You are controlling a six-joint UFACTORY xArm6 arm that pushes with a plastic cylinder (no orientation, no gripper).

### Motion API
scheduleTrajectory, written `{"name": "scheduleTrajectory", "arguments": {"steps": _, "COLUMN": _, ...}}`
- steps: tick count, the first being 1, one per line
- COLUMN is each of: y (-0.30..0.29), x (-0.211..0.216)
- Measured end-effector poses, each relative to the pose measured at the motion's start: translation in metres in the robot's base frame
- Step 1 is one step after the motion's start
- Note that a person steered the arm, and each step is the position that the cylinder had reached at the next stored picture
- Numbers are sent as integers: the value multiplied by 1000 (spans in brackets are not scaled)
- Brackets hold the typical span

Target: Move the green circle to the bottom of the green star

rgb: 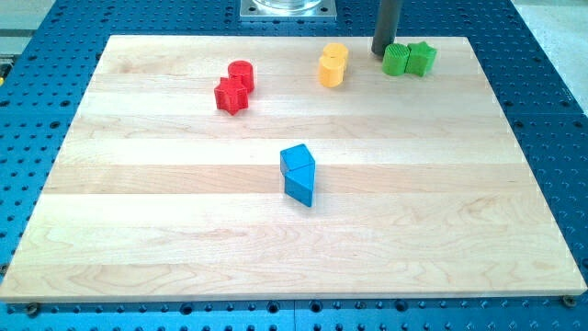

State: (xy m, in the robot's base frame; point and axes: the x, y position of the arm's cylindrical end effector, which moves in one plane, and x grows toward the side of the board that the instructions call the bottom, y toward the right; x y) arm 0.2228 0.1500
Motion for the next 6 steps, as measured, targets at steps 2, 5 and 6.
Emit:
{"name": "scheduleTrajectory", "arguments": {"steps": 2, "y": -1, "x": 43}}
{"name": "scheduleTrajectory", "arguments": {"steps": 5, "y": -16, "x": 68}}
{"name": "scheduleTrajectory", "arguments": {"steps": 6, "y": -34, "x": 88}}
